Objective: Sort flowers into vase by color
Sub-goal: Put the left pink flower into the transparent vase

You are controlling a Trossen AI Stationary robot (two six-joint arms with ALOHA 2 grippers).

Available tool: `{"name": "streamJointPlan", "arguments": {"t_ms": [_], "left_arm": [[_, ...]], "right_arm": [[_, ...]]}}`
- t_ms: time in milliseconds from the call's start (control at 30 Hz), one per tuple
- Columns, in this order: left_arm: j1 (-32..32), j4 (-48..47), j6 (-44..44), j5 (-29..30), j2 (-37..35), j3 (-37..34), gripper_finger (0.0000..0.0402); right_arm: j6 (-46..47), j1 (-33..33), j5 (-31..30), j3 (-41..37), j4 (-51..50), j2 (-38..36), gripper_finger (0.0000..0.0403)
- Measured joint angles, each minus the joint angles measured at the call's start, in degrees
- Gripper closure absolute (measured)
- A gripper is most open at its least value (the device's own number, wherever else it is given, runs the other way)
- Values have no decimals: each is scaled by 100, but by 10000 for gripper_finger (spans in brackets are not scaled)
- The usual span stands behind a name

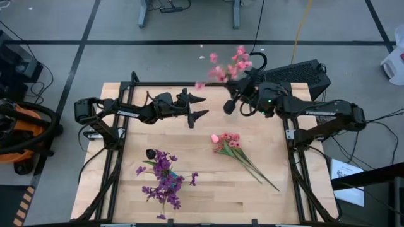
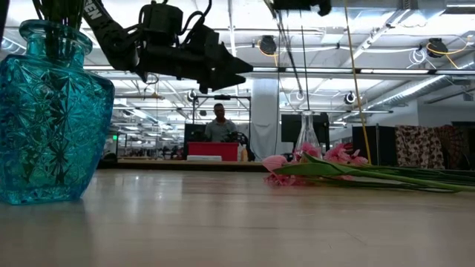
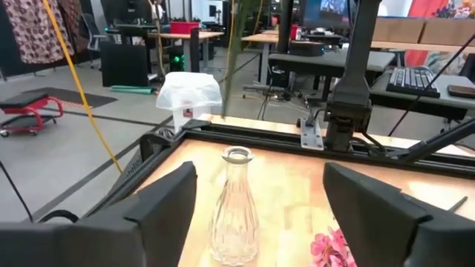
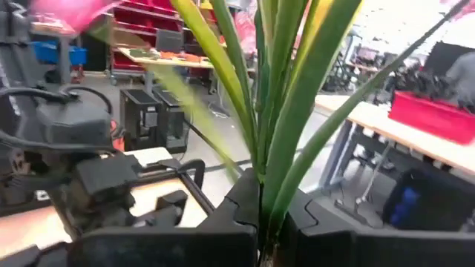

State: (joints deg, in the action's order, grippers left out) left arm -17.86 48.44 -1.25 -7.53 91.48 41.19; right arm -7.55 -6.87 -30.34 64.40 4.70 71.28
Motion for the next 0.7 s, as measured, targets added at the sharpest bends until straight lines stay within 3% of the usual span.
{"name": "streamJointPlan", "arguments": {"t_ms": [367,700], "left_arm": [[38,-204,-105,19,0,0,104],[38,-277,-141,31,0,0,105]], "right_arm": [[394,-66,17,-1006,800,-371,403],[595,-66,2,-1277,871,-373,403]]}}
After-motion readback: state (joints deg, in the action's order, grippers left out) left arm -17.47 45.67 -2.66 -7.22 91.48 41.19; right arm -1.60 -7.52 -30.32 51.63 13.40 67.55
